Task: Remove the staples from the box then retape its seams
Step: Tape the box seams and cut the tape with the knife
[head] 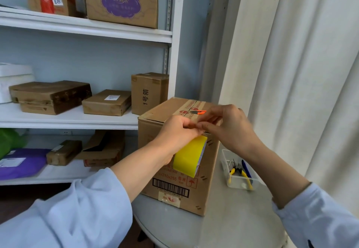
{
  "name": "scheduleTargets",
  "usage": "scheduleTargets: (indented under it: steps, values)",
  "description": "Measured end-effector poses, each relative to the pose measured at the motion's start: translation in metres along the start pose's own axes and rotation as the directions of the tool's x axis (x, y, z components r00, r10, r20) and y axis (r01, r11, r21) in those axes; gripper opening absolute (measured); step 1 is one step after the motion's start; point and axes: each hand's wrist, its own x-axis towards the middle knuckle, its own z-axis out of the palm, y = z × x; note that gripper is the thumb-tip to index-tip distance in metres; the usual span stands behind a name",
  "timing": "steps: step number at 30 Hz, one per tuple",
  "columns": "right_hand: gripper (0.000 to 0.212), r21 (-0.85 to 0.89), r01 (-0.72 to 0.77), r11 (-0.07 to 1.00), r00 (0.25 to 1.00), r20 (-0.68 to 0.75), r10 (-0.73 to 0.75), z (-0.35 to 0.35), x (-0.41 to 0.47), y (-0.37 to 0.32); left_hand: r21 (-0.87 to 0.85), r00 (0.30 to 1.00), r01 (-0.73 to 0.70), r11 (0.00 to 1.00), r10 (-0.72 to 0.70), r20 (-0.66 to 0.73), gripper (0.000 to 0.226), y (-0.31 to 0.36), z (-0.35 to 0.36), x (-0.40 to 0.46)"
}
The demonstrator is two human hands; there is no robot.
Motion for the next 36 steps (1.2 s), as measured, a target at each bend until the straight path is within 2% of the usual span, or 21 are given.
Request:
scheduleTargets:
  steps: [4, 6, 9, 11, 14, 18, 21, 23, 28, 32, 36]
  values:
    - [0.01, -0.045, -0.012, 0.999, 1.0, -0.008, 0.012, 0.0, -0.002, 0.005, -0.053, 0.974, 0.163, 0.985, -0.152, 0.167, 0.023, 0.004, 0.001, -0.005]
    - [0.009, -0.103, 0.0, 0.995, 1.0, -0.02, -0.002, -0.002, -0.005, 0.005, -0.073, 0.956, 0.196, 0.978, -0.174, 0.234, 0.031, 0.004, 0.001, -0.006]
    - [0.009, -0.266, 0.12, 0.957, 0.992, -0.005, -0.126, -0.007, -0.013, -0.003, -0.128, 0.945, 0.249, 0.96, -0.211, 0.25, 0.035, 0.0, -0.003, -0.007]
    - [0.008, -0.278, 0.201, 0.939, 0.977, -0.006, -0.211, -0.014, -0.017, -0.013, -0.122, 0.933, 0.295, 0.948, -0.258, 0.252, 0.034, -0.008, -0.005, -0.005]
    - [0.01, -0.293, 0.302, 0.907, 0.952, 0.038, -0.305, -0.022, -0.011, -0.029, -0.076, 0.947, 0.274, 0.959, -0.255, 0.197, 0.024, -0.02, -0.008, -0.006]
    - [0.012, -0.222, 0.188, 0.957, 0.982, 0.034, -0.185, -0.031, 0.004, -0.019, -0.009, 0.976, 0.126, 0.992, -0.122, 0.181, 0.017, -0.017, -0.004, -0.009]
    - [0.01, -0.154, 0.107, 0.982, 0.994, 0.028, -0.104, -0.033, 0.009, -0.008, -0.024, 0.986, 0.044, 0.999, -0.039, 0.165, 0.018, -0.015, -0.003, -0.012]
    - [0.008, -0.115, 0.082, 0.99, 0.996, 0.037, -0.078, -0.03, 0.008, -0.001, -0.044, 0.984, 0.056, 0.997, -0.048, 0.174, 0.018, -0.016, 0.0, -0.015]
    - [0.003, 0.008, 0.006, 1.0, 0.994, 0.105, -0.007, -0.028, 0.009, 0.017, -0.085, 0.963, 0.188, 0.978, -0.167, 0.212, 0.012, -0.02, 0.007, -0.016]
    - [0.004, 0.049, -0.016, 0.999, 0.985, 0.173, 0.007, -0.023, 0.011, 0.026, -0.071, 0.958, 0.196, 0.978, -0.175, 0.229, 0.016, -0.02, 0.011, -0.013]
    - [0.002, 0.066, -0.025, 0.998, 0.973, 0.229, 0.009, -0.021, 0.025, 0.034, -0.141, 0.956, 0.227, 0.964, -0.193, 0.22, 0.007, -0.016, 0.019, -0.005]
